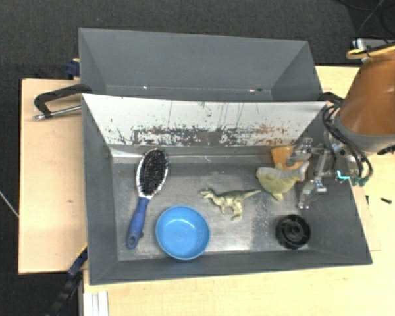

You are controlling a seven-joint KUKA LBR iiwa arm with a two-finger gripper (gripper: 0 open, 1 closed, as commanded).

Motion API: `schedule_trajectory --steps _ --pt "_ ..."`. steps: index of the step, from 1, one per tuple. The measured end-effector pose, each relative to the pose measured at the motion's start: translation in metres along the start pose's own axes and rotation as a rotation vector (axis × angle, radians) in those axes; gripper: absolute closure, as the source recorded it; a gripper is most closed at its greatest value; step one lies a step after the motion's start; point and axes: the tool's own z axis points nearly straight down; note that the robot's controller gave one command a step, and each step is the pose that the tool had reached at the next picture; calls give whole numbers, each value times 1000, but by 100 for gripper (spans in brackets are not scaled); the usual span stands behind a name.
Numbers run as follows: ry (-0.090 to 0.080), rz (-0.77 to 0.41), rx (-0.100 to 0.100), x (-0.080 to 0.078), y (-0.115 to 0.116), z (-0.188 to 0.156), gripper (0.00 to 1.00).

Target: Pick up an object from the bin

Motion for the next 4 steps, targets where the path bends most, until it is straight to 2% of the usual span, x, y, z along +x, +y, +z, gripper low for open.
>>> schedule_trajectory --steps 1,2,3,4 --pt "-10 -482 4 0 45 87 0" --pt "-7 -480 8 0 42 84 100" --pt "-20 -472 5 0 72 -23 100" --pt "-17 -508 5 -4 84 -65 100"
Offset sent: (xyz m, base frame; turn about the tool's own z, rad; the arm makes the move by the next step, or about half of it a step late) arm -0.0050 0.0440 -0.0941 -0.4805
